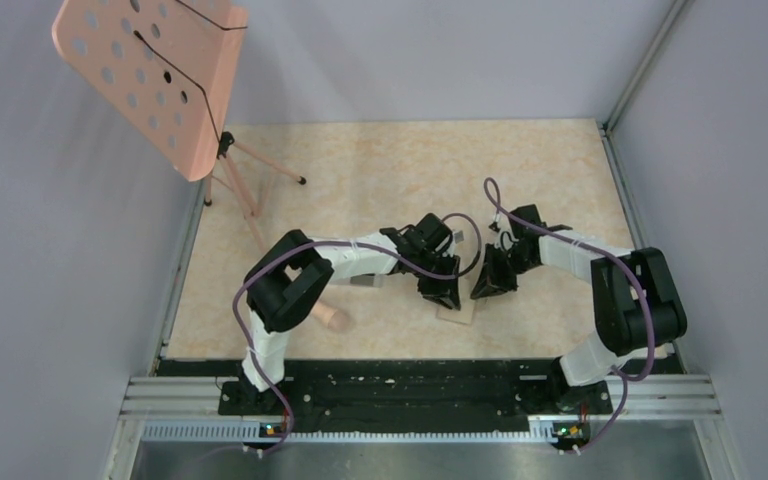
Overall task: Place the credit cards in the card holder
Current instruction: Close the card holder at the center of the board.
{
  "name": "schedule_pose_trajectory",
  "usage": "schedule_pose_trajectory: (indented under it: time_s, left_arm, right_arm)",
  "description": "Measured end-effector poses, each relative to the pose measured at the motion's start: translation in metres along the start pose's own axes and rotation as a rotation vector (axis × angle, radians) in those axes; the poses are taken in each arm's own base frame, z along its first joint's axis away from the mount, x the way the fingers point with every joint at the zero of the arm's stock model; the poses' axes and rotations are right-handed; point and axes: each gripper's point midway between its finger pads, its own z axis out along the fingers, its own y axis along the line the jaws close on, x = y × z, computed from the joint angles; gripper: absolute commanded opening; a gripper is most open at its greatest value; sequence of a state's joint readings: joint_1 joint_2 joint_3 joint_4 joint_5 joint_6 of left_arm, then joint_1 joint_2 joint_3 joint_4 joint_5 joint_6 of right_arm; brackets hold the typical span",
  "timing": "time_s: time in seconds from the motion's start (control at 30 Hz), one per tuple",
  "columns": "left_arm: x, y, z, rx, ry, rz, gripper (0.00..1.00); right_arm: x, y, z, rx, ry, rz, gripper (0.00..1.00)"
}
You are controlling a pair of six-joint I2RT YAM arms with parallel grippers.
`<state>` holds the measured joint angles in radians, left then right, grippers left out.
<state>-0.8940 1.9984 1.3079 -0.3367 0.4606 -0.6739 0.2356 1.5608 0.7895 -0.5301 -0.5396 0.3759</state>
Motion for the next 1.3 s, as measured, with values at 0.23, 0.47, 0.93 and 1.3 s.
schedule_pose_trajectory:
  time_s: [0.23,0.47,0.93,1.3]
  left_arm:
    - [-0.007,-0.024,-0.011,0.058,-0.053,0.032,0.63]
    - [-0.019,-0.025,-0.035,-0.034,-0.204,0.111,0.99]
    - [-0.041,0.018,-0.16,-0.292,-0.757,0.086,0.96]
    - [-0.044,0.0,-0.12,-0.213,-0.626,0.131,0.82]
  right_arm:
    - [-0.002,0.002,0.007,-0.03,-0.004,0.01,0.0]
    - [-0.003,0.003,0.007,-0.033,-0.007,0.017,0.0]
    - [-0.011,0.006,-0.001,-0.019,-0.057,-0.006,0.0]
    - [-0.022,0.015,-0.007,-0.048,-0.1,-0.035,0.0]
